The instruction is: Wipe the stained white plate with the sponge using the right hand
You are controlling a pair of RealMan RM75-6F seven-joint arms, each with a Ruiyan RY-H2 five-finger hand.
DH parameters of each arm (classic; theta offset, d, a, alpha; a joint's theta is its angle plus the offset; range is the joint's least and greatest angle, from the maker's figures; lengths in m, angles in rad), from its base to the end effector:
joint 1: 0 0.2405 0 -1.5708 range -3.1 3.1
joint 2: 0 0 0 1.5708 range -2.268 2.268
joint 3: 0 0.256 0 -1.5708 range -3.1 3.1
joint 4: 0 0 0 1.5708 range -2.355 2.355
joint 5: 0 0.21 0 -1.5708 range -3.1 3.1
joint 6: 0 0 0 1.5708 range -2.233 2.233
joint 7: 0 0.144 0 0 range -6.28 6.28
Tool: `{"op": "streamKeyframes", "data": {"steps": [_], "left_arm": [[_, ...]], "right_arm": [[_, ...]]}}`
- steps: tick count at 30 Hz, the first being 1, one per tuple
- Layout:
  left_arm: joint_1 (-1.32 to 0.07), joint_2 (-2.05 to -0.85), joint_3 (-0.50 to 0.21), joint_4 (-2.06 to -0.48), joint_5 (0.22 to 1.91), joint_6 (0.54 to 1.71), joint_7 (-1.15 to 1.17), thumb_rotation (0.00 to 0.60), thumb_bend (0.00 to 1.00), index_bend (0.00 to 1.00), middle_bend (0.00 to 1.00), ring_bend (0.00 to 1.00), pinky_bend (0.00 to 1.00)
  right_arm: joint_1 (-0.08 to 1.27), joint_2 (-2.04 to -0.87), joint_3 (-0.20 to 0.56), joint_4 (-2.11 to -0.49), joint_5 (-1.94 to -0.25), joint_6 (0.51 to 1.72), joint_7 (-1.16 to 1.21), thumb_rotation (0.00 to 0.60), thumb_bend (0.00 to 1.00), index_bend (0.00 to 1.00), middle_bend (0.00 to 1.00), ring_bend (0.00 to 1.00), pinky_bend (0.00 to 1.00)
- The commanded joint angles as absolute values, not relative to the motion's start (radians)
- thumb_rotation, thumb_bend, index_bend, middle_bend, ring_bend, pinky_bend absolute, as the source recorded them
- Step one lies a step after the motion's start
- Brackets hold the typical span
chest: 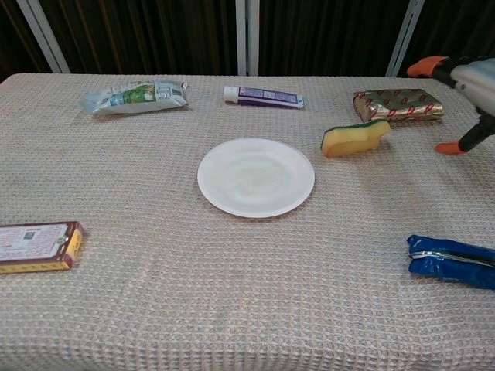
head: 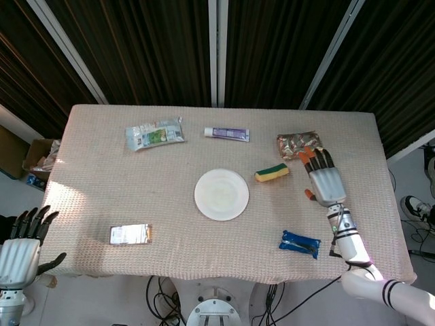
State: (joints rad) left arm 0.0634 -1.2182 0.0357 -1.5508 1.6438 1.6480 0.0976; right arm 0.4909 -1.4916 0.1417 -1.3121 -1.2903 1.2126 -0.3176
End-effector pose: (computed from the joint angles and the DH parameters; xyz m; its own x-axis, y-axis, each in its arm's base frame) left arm -0.3126 0.1164 0.1352 0.4495 -0.0198 0.8931 0.8931 -0.0127 -0.4498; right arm -0.2542 -0.3202 0.0480 0.5725 -0.0211 0.8196 -0.8097 -0.1718 0.5611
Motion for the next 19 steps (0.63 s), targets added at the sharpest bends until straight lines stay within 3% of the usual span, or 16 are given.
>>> {"op": "streamKeyframes", "data": {"steps": [1,4,8,12,19], "left_arm": [[0.061,-1.216,0.033,-1.558,1.646,1.648,0.103,0.600,0.02,0.16,0.07,0.06,0.09],[0.058,-1.215,0.032,-1.566,1.649,1.647,0.110,0.600,0.02,0.16,0.07,0.06,0.09],[0.053,-1.218,0.029,-1.577,1.658,1.648,0.129,0.600,0.02,0.16,0.07,0.06,0.09],[0.050,-1.225,0.029,-1.584,1.666,1.647,0.148,0.600,0.02,0.16,0.07,0.06,0.09],[0.042,-1.230,0.034,-1.596,1.669,1.629,0.165,0.600,0.02,0.16,0.07,0.06,0.09]], "right_arm": [[0.318,-1.307,0.066,-1.462,-1.419,1.422,-0.118,0.600,0.17,0.00,0.08,0.00,0.00],[0.251,-1.248,0.027,-1.494,-1.476,1.505,-0.018,0.600,0.27,0.00,0.11,0.00,0.00],[0.149,-1.194,-0.036,-1.487,-1.572,1.643,0.151,0.600,0.43,0.11,0.15,0.00,0.04],[0.089,-1.191,-0.067,-1.461,-1.598,1.689,0.212,0.600,0.44,0.12,0.15,0.00,0.05],[0.104,-1.149,-0.094,-1.492,-1.643,1.616,0.265,0.600,0.44,0.12,0.15,0.00,0.00]]}}
